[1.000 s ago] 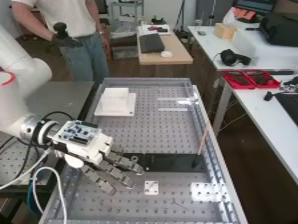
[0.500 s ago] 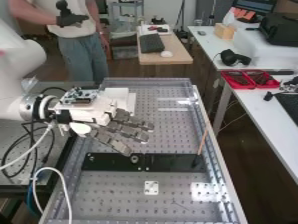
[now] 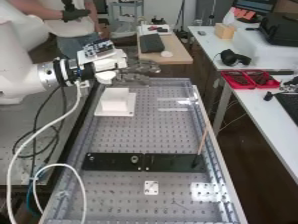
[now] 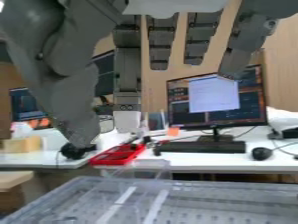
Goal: Grab the larger nut and place it in the white container
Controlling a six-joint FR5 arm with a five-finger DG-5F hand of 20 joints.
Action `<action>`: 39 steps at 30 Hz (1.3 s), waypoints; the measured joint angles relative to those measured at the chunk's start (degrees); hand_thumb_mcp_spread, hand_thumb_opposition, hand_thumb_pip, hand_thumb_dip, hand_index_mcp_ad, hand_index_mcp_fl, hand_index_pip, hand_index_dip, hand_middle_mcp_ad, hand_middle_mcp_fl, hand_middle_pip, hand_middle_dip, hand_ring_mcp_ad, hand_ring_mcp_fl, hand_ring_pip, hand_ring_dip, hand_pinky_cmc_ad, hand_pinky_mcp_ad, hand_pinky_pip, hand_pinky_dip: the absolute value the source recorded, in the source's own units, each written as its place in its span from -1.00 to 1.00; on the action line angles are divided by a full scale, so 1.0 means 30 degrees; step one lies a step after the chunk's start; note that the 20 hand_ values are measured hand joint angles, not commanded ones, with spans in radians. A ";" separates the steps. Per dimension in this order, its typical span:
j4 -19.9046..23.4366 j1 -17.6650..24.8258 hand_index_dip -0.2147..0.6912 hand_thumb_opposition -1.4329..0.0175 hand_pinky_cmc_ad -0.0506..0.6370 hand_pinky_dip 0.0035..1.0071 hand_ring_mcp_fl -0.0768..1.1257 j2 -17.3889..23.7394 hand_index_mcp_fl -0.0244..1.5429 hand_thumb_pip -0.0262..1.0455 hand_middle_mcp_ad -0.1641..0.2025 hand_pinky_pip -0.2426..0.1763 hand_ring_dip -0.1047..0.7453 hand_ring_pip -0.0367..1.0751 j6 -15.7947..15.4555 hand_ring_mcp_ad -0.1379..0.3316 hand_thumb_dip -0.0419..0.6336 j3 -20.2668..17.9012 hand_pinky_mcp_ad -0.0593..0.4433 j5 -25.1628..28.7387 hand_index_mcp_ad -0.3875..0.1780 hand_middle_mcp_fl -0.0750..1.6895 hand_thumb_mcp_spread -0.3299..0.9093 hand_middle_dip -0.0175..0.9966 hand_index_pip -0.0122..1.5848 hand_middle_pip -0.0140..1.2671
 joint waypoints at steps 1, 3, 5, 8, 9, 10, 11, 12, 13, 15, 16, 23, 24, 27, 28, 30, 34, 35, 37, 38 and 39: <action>-0.0065 0.0127 -0.31 -0.23 0.10 0.10 -0.87 -0.0069 -0.46 0.42 0.11 -0.28 -0.51 -0.67 0.0134 0.14 -0.24 0.0057 0.38 -0.0341 0.19 -0.85 0.02 -0.57 0.95 -0.76; -0.0053 0.0291 -0.31 -0.23 0.10 0.07 -0.87 -0.0239 -0.46 0.42 0.13 -0.26 -0.49 -0.66 0.0336 0.15 -0.24 0.0105 0.38 -0.0813 0.19 -0.85 0.02 -0.58 0.94 -0.77; 0.0034 0.0434 -0.31 -0.23 0.10 0.07 -0.88 -0.0478 -0.46 0.42 0.13 -0.28 -0.49 -0.70 0.0513 0.14 -0.24 0.0114 0.35 -0.1313 0.19 -0.85 0.02 -0.57 0.94 -0.77; 0.0211 0.0612 -0.31 -0.23 0.10 0.04 -0.87 -0.1054 -0.46 0.42 0.13 -0.28 -0.47 -0.72 0.0841 0.15 -0.24 0.0096 0.35 -0.2256 0.20 -0.85 0.02 -0.56 0.94 -0.76; 0.0295 0.0654 -0.31 -0.23 0.10 0.04 -0.87 -0.1306 -0.46 0.42 0.13 -0.28 -0.47 -0.72 0.0915 0.15 -0.24 0.0075 0.34 -0.2653 0.19 -0.85 0.02 -0.56 0.94 -0.76; 0.0393 0.0678 -0.31 -0.23 0.10 0.04 -0.87 -0.1553 -0.46 0.42 0.13 -0.28 -0.47 -0.72 0.0973 0.15 -0.24 0.0045 0.35 -0.2978 0.20 -0.85 0.02 -0.56 0.94 -0.76; 0.0426 0.0685 -0.31 -0.23 0.10 0.04 -0.87 -0.1655 -0.46 0.42 0.13 -0.28 -0.47 -0.72 0.0992 0.15 -0.24 0.0027 0.34 -0.3099 0.20 -0.85 0.02 -0.56 0.94 -0.76; 0.0472 0.0699 -0.31 -0.23 0.10 0.04 -0.87 -0.1900 -0.46 0.42 0.13 -0.28 -0.47 -0.72 0.1011 0.15 -0.24 -0.0015 0.34 -0.3339 0.20 -0.85 0.02 -0.56 0.94 -0.77; 0.0473 0.0712 -0.31 -0.23 0.10 0.04 -0.87 -0.2132 -0.46 0.42 0.13 -0.28 -0.47 -0.72 0.0998 0.15 -0.24 -0.0059 0.34 -0.3528 0.20 -0.85 0.02 -0.56 0.94 -0.76; 0.0440 0.0734 -0.31 -0.23 0.10 0.04 -0.87 -0.2430 -0.46 0.42 0.13 -0.28 -0.47 -0.72 0.0959 0.15 -0.24 -0.0118 0.35 -0.3699 0.20 -0.85 0.02 -0.56 0.94 -0.77; 0.0395 0.0753 -0.31 -0.23 0.10 0.04 -0.87 -0.2597 -0.46 0.42 0.13 -0.28 -0.47 -0.72 0.0935 0.15 -0.24 -0.0153 0.34 -0.3763 0.20 -0.85 0.02 -0.56 0.94 -0.76; 0.0100 0.1018 -0.36 -0.23 0.10 0.04 -0.87 -0.3089 -0.45 0.42 0.13 -0.28 -0.47 -0.70 0.0760 0.15 -0.24 -0.0475 0.34 -0.3788 0.20 -0.85 0.02 -0.56 0.94 -0.77; -0.0034 0.1047 -0.35 -0.23 0.10 0.04 -0.87 -0.3077 -0.50 0.42 0.14 -0.26 -0.47 -0.67 0.0636 0.15 -0.24 -0.0481 0.34 -0.3724 0.19 -0.85 0.03 -0.56 0.94 -0.77; -0.0573 0.1103 -0.42 -0.26 0.10 0.08 -0.87 -0.2991 -0.72 0.57 0.11 -0.28 -0.47 -0.61 0.0207 0.15 -0.22 -0.0537 0.34 -0.3494 0.04 -0.91 0.04 -0.57 0.94 -0.77; -0.0714 0.1134 -0.46 -0.26 0.10 0.12 -0.87 -0.2914 -0.80 0.64 0.14 -0.28 -0.47 -0.62 0.0084 0.15 -0.22 -0.0613 0.34 -0.3394 -0.06 -0.91 0.03 -0.57 0.95 -0.77; -0.0877 0.1215 -0.55 -0.26 0.09 0.18 -0.88 -0.2740 -0.85 0.66 0.12 -0.28 -0.47 -0.59 -0.0057 0.15 -0.22 -0.0830 0.34 -0.3201 -0.19 -0.91 0.04 -0.57 0.93 -0.77; -0.0959 0.1356 -0.79 -0.26 0.09 0.28 -0.88 -0.2437 -0.97 0.66 0.13 -0.28 -0.50 -0.59 -0.0090 0.15 -0.22 -0.1265 0.34 -0.2838 -0.27 -0.91 0.05 -0.60 0.67 -0.78; -0.0944 0.1356 -0.83 -0.26 0.10 0.31 -0.88 -0.2419 -0.97 0.66 0.13 -0.28 -0.50 -0.58 -0.0063 0.15 -0.22 -0.1301 0.34 -0.2814 -0.27 -0.91 0.03 -0.60 0.63 -0.78; -0.0824 0.1345 -0.86 -0.26 0.09 0.34 -0.88 -0.2354 -0.97 0.68 0.11 -0.28 -0.50 -0.57 0.0022 0.15 -0.22 -0.1416 0.35 -0.2734 -0.27 -0.91 0.00 -0.60 0.55 -0.78; -0.0795 0.1329 -0.85 -0.26 0.10 0.34 -0.88 -0.2339 -0.97 0.68 0.11 -0.28 -0.50 -0.57 0.0032 0.15 -0.21 -0.1418 0.35 -0.2718 -0.27 -0.91 -0.02 -0.60 0.54 -0.78; -0.0757 0.1298 -0.91 -0.26 0.10 0.37 -0.88 -0.2325 -0.97 0.68 0.11 -0.28 -0.50 -0.58 0.0049 0.15 -0.21 -0.1411 0.34 -0.2693 -0.27 -0.91 -0.02 -0.60 0.51 -0.78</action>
